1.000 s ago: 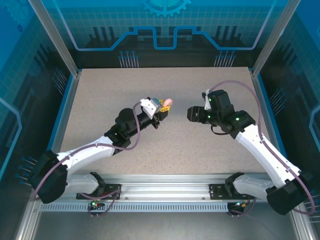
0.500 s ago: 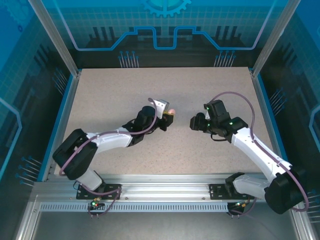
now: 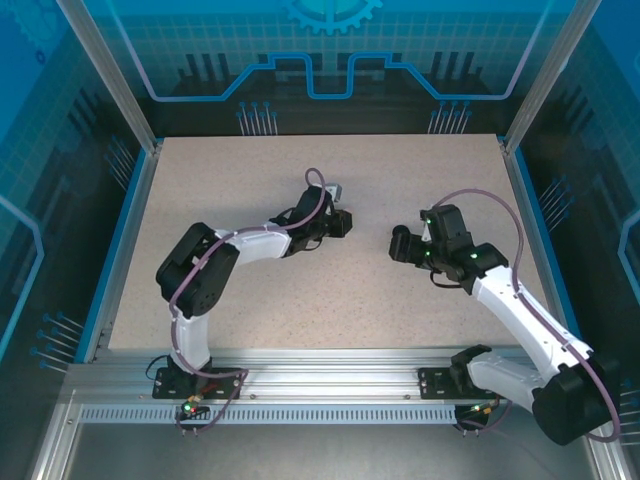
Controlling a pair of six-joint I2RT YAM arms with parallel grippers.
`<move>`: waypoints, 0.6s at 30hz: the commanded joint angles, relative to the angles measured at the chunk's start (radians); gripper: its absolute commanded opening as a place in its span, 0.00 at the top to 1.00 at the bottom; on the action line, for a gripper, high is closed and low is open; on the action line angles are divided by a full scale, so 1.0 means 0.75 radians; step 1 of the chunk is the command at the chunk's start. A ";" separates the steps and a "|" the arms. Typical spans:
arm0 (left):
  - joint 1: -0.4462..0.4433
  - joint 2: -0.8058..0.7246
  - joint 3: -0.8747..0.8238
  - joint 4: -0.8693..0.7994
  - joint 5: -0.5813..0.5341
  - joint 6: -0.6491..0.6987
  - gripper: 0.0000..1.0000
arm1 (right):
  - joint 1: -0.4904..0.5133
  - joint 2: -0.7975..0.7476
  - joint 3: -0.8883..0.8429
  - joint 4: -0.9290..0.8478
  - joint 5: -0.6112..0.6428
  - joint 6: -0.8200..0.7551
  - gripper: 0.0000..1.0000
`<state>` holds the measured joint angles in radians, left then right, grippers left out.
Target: Insert the wireless bluetooth earbuds into the charging case
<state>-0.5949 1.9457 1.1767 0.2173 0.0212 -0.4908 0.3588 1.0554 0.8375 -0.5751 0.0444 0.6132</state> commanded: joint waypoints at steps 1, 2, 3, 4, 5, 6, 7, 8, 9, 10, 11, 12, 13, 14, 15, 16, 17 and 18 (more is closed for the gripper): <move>0.032 0.049 0.031 -0.078 0.054 -0.085 1.00 | -0.028 -0.031 -0.010 -0.015 -0.004 -0.006 0.30; 0.036 0.059 0.024 -0.079 0.059 -0.090 1.00 | -0.031 -0.034 -0.010 -0.016 -0.006 -0.006 0.30; 0.043 0.065 0.021 -0.085 0.063 -0.090 1.00 | -0.032 -0.035 -0.010 -0.015 -0.008 -0.006 0.30; 0.047 0.070 0.018 -0.094 0.064 -0.090 1.00 | -0.032 -0.036 -0.010 -0.015 -0.011 -0.006 0.30; 0.050 0.073 0.014 -0.101 0.066 -0.091 0.98 | -0.034 -0.035 -0.008 -0.016 -0.012 -0.006 0.30; 0.056 0.073 0.010 -0.113 0.066 -0.091 0.95 | -0.035 -0.036 -0.008 -0.017 -0.014 -0.006 0.30; 0.058 0.070 0.003 -0.117 0.065 -0.087 0.92 | -0.035 -0.037 -0.003 -0.017 -0.016 -0.007 0.30; 0.061 0.065 -0.004 -0.121 0.063 -0.083 0.88 | -0.035 -0.037 0.001 -0.016 -0.019 -0.008 0.30; 0.063 0.060 -0.009 -0.129 0.057 -0.077 0.83 | -0.035 -0.037 0.006 -0.019 -0.018 -0.010 0.30; 0.065 0.055 -0.012 -0.134 0.054 -0.071 0.78 | -0.035 -0.037 0.012 -0.020 -0.018 -0.011 0.30; 0.068 0.051 -0.015 -0.142 0.054 -0.067 0.72 | -0.035 -0.037 0.016 -0.020 -0.018 -0.012 0.30; 0.073 0.047 -0.014 -0.154 0.054 -0.064 0.67 | -0.035 -0.035 0.022 -0.019 -0.019 -0.014 0.30; 0.076 0.043 -0.014 -0.167 0.055 -0.061 0.63 | -0.035 -0.034 0.028 -0.021 -0.018 -0.014 0.30; 0.081 0.037 -0.014 -0.178 0.052 -0.056 0.61 | -0.035 -0.033 0.036 -0.024 -0.018 -0.015 0.30; 0.087 0.032 -0.017 -0.185 0.050 -0.050 0.59 | -0.035 -0.032 0.042 -0.029 -0.018 -0.016 0.30; 0.093 0.024 -0.024 -0.192 0.049 -0.046 0.59 | -0.035 -0.031 0.049 -0.030 -0.018 -0.018 0.30; 0.098 0.016 -0.030 -0.197 0.046 -0.042 0.57 | -0.036 -0.031 0.048 -0.031 -0.018 -0.018 0.30; 0.105 0.008 -0.041 -0.201 0.041 -0.039 0.56 | -0.035 -0.031 0.049 -0.033 -0.018 -0.016 0.30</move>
<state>-0.5358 1.9923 1.1709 0.1074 0.0456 -0.5396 0.3481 1.0431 0.8406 -0.5797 0.0433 0.6098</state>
